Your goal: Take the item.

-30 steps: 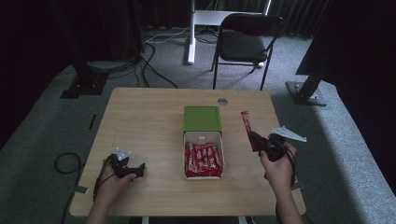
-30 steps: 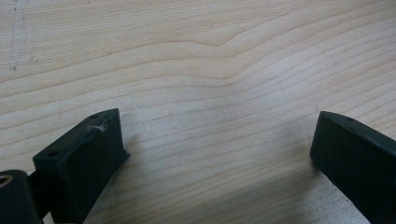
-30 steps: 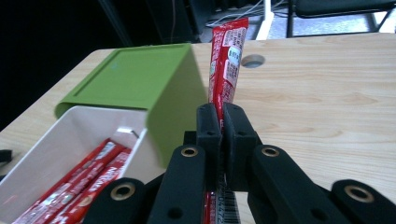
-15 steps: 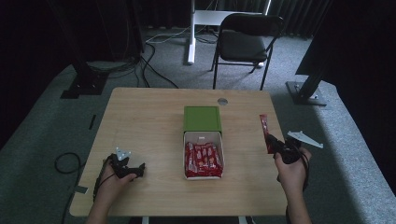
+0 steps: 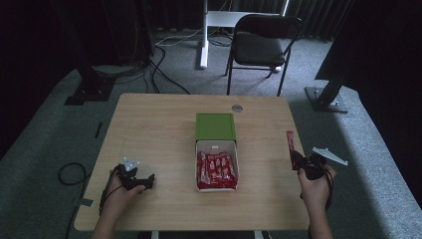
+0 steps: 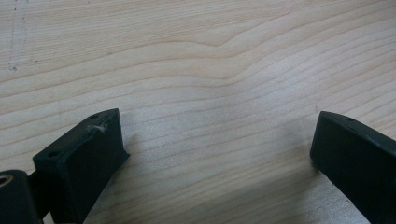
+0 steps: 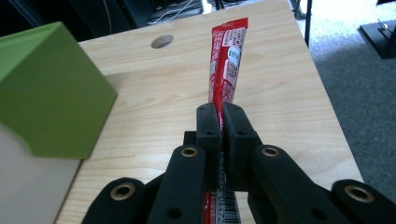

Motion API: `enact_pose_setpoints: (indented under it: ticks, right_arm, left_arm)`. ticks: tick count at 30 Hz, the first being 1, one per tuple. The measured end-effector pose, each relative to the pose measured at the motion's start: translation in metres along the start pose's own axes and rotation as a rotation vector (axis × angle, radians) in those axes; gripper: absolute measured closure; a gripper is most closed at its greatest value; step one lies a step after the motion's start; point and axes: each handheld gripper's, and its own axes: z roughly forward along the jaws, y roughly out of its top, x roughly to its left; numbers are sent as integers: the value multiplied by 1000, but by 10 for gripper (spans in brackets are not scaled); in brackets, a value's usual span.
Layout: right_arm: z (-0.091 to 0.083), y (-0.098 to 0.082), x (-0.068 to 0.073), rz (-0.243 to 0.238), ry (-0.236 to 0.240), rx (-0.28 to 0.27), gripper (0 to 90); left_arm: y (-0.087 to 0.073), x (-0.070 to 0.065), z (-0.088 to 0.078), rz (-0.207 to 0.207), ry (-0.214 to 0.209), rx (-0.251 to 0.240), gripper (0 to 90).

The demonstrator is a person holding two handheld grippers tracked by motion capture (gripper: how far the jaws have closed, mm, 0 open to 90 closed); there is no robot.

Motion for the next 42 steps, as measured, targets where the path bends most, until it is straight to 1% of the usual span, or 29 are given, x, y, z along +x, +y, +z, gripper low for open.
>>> enact_pose_setpoints:
  ticks: [1,3,4,6,12,18,23,28,31,35,42]
  right_arm:
    - [1,-1,-1,2,-3,4,864]
    - [5,-5,-6,21,-9,11,864]
    - [7,-8,-8,19,-20,17,864]
    - [12,-12,-12,30,-29,29,864]
    - [23,-24,-26,48,-77,62,864]
    - [30,-32,-36,59,-106,92,864]
    - [34,-37,-41,68,-123,106,863]
    - [37,-41,-44,66,-141,115,863]
    - [38,-42,-45,71,-141,122,863]
    - [42,-45,-46,65,-151,139,861]
    - [42,-46,-46,70,-155,134,858]
  left_arm:
    - [0,0,0,2,0,1,36]
    - [0,0,0,3,0,2,36]
    - [0,0,0,3,0,2,36]
    - [0,0,0,2,0,2,37]
    - [0,0,0,3,0,2,36]
    - [0,0,0,3,0,2,36]
    - [0,0,0,3,0,2,36]
    - [0,0,0,3,0,2,37]
    - [0,0,0,2,0,2,36]
    - [0,0,0,3,0,2,36]
    - [0,0,0,3,0,2,37]
